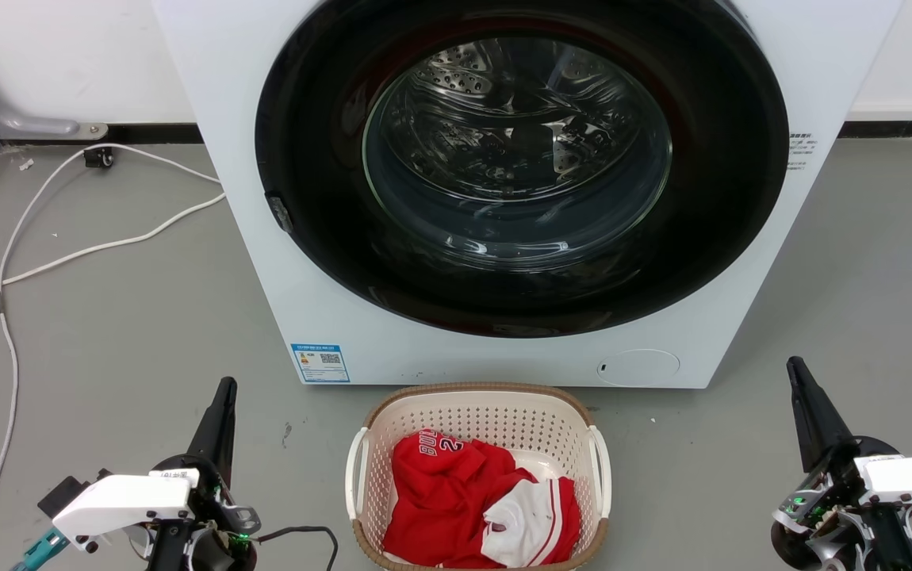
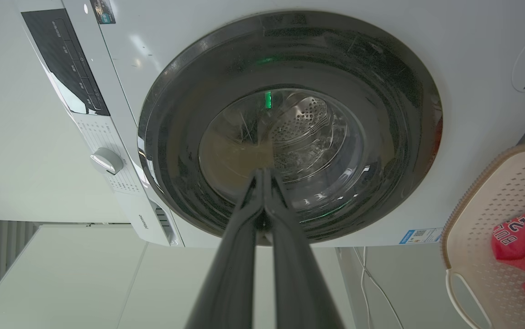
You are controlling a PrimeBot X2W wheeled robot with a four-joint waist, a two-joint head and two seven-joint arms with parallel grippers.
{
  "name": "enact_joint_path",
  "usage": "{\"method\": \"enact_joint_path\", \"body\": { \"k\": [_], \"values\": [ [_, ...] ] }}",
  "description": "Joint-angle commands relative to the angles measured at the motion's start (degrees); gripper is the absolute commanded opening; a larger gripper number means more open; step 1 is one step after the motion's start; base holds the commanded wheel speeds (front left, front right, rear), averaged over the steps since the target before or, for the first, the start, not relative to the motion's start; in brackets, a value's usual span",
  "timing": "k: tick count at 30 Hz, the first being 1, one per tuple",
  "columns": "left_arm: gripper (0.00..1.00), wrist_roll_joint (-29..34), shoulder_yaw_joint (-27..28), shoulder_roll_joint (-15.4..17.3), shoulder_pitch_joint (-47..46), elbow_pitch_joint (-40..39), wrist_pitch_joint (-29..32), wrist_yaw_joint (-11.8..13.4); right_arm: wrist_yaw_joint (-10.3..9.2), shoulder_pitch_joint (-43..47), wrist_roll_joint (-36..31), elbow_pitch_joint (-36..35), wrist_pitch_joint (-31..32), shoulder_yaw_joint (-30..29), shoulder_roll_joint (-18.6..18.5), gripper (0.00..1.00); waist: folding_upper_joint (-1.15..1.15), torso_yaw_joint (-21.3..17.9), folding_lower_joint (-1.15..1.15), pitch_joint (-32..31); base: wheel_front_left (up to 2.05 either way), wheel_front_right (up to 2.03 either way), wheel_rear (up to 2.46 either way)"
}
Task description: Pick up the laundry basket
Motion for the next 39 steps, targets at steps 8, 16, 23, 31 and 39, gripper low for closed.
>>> {"method": "enact_joint_path", "body": {
  "k": [8,16,23,31,39],
  "values": [
    [0.00,0.3,0.3,-0.2,-0.4,0.1,0.3,0.0,0.00,-0.7,-0.3,0.1,0.3,-0.3,0.3,0.00,0.00,0.0,0.00,0.0,0.00,0.00,0.00],
    [0.00,0.4,0.4,-0.2,-0.4,0.1,0.4,0.0,0.00,-0.7,-0.5,0.1,0.5,-0.4,0.4,0.00,0.00,0.0,0.00,0.0,0.00,0.00,0.00],
    [1.00,0.1,0.3,-0.7,0.7,1.1,0.1,0.0,0.00,0.7,-0.3,1.0,0.1,-0.2,0.7,1.00,0.00,0.0,0.00,0.0,0.00,0.00,0.00],
    [1.00,1.1,-1.7,-0.7,0.6,-0.3,-2.2,0.0,0.00,1.3,-2.0,-0.4,-2.1,1.4,0.7,1.00,0.00,0.0,0.00,0.0,0.00,0.00,0.00],
    [1.00,7.6,-2.9,-0.6,0.5,-2.5,-4.3,0.0,0.00,1.6,-9.2,-2.0,-4.2,1.3,0.8,1.00,0.00,0.1,0.00,0.1,0.00,0.00,0.00]
  ]
}}
